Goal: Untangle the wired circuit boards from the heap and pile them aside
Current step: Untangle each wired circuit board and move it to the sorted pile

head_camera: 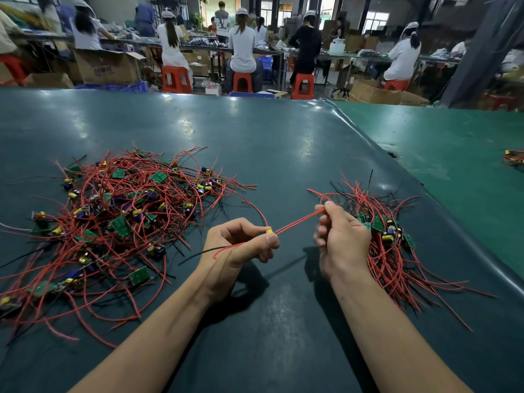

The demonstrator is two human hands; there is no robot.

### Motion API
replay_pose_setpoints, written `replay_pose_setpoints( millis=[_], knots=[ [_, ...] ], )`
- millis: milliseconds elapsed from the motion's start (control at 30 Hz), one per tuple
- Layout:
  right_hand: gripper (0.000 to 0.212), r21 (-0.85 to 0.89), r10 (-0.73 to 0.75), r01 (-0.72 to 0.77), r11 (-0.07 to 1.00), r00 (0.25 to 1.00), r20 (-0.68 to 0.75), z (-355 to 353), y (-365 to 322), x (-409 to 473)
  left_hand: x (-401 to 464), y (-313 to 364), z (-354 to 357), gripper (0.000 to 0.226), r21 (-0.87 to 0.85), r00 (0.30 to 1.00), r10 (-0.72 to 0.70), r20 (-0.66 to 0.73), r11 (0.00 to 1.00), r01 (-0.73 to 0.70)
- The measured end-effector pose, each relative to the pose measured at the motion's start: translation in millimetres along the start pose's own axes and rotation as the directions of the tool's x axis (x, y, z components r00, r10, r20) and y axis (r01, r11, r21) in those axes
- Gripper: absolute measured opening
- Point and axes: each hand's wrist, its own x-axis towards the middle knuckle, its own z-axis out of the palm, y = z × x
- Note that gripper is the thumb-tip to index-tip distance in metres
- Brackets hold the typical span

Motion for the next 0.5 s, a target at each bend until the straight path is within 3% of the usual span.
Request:
replay_pose_setpoints(
  millis=[167, 333, 400, 500],
  knots=[
    [0.026, -0.021, -0.118, 0.118, 0.993, 0.992, -0.034, -6.1, -6.2, 4.4, 0.6, 2.0, -2.1, 0.013, -0.057, 0.997, 0.026, -0.077, 0.998, -0.031],
    [0.022, -0.061, -0.227, 0.221, 0.973, 0.965, -0.131, -15.5, -19.2, 9.7, 3.6, 9.4, -8.7, 0.017, -0.155, 0.963, 0.072, -0.262, 0.981, -0.115],
    [0.02, -0.152, -0.313, 0.301, 0.941, 0.948, -0.061, -15.5, -20.6, 6.2, 4.8, 12.1, -10.4, 0.021, -0.207, 0.951, 0.049, -0.305, 0.971, -0.116],
    [0.016, -0.336, -0.4, 0.431, 0.837, 0.902, 0.163, -8.7, -9.3, -7.5, 5.8, 11.1, -5.0, 0.023, -0.151, 0.942, 0.045, -0.332, 0.984, -0.1]
  ],
)
